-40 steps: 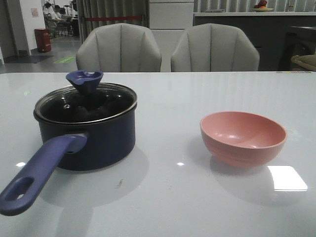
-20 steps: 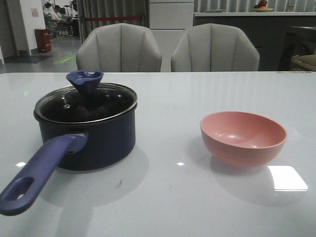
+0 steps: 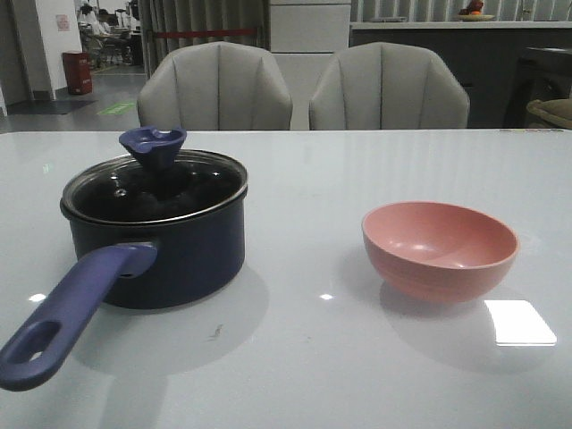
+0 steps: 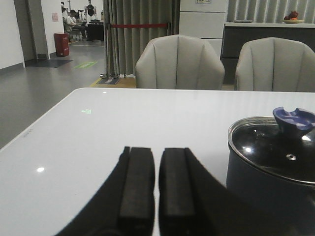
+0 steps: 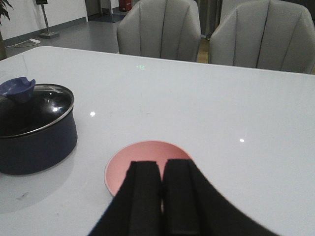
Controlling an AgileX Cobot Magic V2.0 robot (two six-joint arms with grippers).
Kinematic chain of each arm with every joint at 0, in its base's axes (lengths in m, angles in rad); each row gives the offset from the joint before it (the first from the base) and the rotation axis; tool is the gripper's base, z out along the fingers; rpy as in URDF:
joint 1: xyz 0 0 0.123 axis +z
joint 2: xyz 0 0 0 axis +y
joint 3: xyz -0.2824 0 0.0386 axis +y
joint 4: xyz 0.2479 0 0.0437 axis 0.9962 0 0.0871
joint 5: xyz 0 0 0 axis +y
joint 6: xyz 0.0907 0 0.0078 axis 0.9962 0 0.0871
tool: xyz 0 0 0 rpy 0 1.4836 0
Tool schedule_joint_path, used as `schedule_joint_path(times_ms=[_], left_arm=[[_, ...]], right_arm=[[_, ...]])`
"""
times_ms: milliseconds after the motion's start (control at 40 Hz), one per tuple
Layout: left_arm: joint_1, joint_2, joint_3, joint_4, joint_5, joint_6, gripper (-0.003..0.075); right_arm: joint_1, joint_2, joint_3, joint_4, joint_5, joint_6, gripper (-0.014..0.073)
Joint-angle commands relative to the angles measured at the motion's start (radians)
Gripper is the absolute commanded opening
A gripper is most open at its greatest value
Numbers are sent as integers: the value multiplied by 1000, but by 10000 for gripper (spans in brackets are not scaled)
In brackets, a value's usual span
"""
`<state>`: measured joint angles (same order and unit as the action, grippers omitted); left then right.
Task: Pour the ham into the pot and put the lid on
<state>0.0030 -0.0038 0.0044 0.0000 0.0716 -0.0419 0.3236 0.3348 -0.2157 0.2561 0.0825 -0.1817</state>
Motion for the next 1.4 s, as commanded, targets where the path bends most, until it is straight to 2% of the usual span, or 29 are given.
schedule_joint_path(times_ms=[0, 200, 350, 475, 650, 800, 850, 1375], left_arm=[[-3, -19, 22, -12, -84, -1, 132], [-3, -19, 22, -12, -84, -1, 132], [-3, -19, 22, -12, -85, -1, 132], [-3, -19, 22, -12, -85, -1, 132], [-3, -19, 22, -12, -85, -1, 132], [-3, -19, 22, -12, -85, -1, 132], [-3, -19, 22, -12, -85, -1, 132], [-3, -19, 22, -12, -86, -1, 132]], right_arm=[[-1, 3, -28, 2, -82, -8, 161], [-1, 3, -27, -4, -88, -14, 161], [-38, -35, -19, -147, -82, -27, 161], [-82, -137, 3, -156, -67, -24, 161], [-141, -268, 107, -171, -67, -20, 161], [-199, -370, 210, -173, -88, 72, 161], [-218, -363, 240, -173, -127, 102, 161], [-229, -364, 237, -206, -108, 108, 161]])
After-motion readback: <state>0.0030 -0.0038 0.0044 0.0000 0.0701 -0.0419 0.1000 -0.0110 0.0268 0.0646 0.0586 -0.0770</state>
